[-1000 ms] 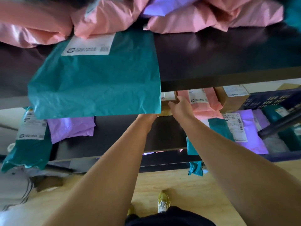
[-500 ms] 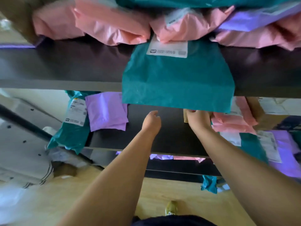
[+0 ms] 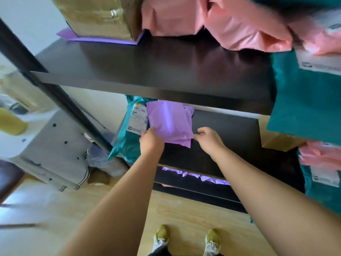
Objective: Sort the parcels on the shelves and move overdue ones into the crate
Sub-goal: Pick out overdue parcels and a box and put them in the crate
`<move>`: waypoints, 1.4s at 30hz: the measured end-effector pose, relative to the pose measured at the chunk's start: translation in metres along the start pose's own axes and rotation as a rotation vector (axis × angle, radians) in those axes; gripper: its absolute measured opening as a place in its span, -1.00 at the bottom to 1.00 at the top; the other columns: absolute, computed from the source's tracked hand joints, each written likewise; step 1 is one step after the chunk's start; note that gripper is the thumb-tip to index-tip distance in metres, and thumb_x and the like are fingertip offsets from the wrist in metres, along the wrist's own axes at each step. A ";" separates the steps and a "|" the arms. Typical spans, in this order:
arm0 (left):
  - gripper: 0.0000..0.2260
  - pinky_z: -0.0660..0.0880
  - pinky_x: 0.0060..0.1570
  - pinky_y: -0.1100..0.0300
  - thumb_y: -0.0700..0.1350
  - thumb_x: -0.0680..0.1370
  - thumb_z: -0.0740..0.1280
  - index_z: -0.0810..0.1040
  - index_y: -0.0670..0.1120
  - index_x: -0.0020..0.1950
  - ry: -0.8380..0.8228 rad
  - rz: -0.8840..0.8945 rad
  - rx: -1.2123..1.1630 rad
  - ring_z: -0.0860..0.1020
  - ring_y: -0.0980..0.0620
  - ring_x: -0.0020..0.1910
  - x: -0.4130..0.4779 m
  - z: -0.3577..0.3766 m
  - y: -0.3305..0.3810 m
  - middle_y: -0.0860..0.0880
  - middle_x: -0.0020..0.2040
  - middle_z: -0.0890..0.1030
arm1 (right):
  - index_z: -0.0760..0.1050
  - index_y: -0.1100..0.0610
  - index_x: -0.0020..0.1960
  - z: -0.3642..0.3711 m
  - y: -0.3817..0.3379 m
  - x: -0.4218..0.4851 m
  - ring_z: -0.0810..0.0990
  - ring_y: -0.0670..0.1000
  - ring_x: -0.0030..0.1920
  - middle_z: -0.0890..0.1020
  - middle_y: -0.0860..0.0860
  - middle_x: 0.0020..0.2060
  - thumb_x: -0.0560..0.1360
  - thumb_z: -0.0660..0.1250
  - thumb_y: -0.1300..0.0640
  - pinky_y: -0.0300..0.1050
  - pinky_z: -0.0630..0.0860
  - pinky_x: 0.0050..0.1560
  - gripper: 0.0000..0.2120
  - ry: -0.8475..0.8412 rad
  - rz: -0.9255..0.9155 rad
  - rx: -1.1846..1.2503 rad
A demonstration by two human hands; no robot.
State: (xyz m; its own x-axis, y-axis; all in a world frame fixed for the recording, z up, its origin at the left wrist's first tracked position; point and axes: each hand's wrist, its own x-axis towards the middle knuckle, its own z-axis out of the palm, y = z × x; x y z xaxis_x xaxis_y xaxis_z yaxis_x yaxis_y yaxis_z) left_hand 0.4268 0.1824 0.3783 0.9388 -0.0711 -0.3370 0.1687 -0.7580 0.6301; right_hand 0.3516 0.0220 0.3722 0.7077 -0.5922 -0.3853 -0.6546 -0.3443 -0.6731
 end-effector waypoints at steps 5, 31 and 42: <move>-0.54 0.37 0.31 0.09 -0.28 0.62 0.13 0.28 -0.08 0.52 -0.145 0.071 -0.018 0.40 -0.16 0.40 0.016 -0.003 -0.012 -0.17 0.44 0.41 | 0.30 0.11 0.51 0.023 -0.022 0.022 0.53 0.11 0.22 0.48 0.09 0.36 0.60 0.22 0.06 -0.15 0.37 -0.01 -0.52 -0.049 0.014 -0.044; -0.63 0.44 0.18 0.12 -0.22 0.55 0.21 0.52 -0.05 0.35 -0.192 0.091 -0.121 0.52 -0.13 0.23 -0.007 -0.013 -0.018 -0.09 0.29 0.56 | 0.45 0.14 0.18 0.020 -0.023 -0.040 0.64 0.08 0.00 0.60 0.07 0.06 0.50 0.44 0.20 -0.02 0.68 -0.11 -0.70 0.051 0.142 0.617; -0.52 0.55 0.14 0.09 0.21 0.51 0.37 0.49 -0.10 0.27 -0.479 0.070 -0.738 0.60 -0.01 0.09 -0.087 0.009 0.029 -0.04 0.10 0.61 | 0.51 0.07 0.14 -0.040 0.014 -0.124 0.61 0.00 -0.13 0.63 -0.03 -0.11 0.54 0.38 0.11 -0.16 0.58 -0.13 -0.81 0.337 -0.403 -0.046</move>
State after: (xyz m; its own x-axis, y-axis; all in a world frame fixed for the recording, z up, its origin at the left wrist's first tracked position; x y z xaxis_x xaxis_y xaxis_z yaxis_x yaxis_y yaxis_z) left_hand 0.3472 0.1603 0.4197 0.7553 -0.4914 -0.4336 0.4221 -0.1414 0.8955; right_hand 0.2438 0.0619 0.4356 0.7859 -0.6051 0.1272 -0.3648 -0.6199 -0.6947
